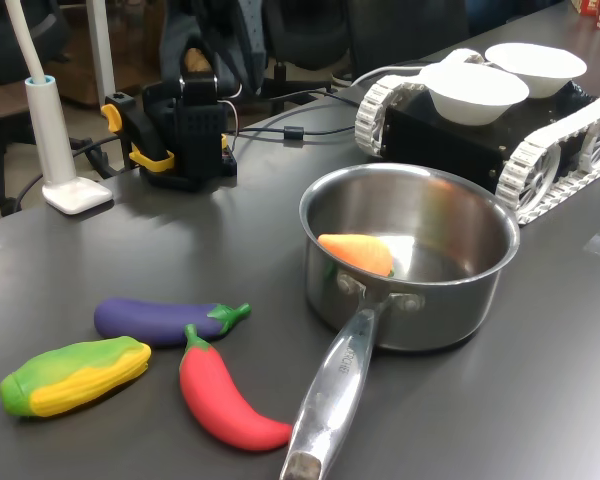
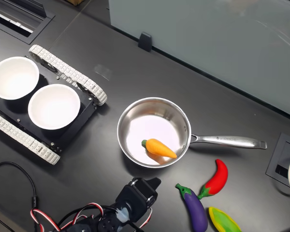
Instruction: Pick up the chilli and place them in the pan
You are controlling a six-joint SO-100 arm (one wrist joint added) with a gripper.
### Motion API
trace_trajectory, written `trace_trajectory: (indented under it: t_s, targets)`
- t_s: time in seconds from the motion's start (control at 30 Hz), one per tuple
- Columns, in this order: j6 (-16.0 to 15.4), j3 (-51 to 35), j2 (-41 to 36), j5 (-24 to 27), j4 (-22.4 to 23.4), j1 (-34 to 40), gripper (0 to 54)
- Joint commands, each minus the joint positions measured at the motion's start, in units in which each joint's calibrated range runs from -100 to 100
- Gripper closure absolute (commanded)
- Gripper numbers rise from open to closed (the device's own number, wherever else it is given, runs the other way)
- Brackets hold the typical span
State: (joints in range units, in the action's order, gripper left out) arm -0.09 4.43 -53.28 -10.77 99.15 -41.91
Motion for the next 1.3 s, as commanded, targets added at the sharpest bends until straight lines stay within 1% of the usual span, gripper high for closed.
trace_trajectory:
  t_s: [0.0, 0.17, 0.33, 0.57, 0.67, 0.8, 0.87, 1.0, 1.13, 1.27]
  targets:
    - [-0.6, -5.0, 2.0, 0.0, 0.3, -2.4, 53.6]
    - [-0.6, -6.6, 4.9, 0.0, -0.4, -4.9, 53.6]
    - [-0.6, -6.5, 7.5, -1.0, -2.8, -9.1, 53.3]
    - [-0.7, -6.2, 12.7, -3.4, -7.0, -15.5, 49.1]
    - [-0.7, -5.8, 14.6, -4.7, -8.9, -17.4, 46.3]
    - [-0.9, -3.4, 16.0, -7.0, -13.0, -19.6, 41.5]
    - [-2.1, -2.2, 16.8, -8.9, -14.6, -21.2, 37.6]
    - [-4.6, -1.3, 18.6, -12.3, -17.4, -24.8, 34.0]
    - [-5.1, -0.7, 21.0, -16.2, -21.2, -26.7, 29.8]
    - [-5.9, -0.9, 23.5, -20.6, -23.5, -27.7, 27.5]
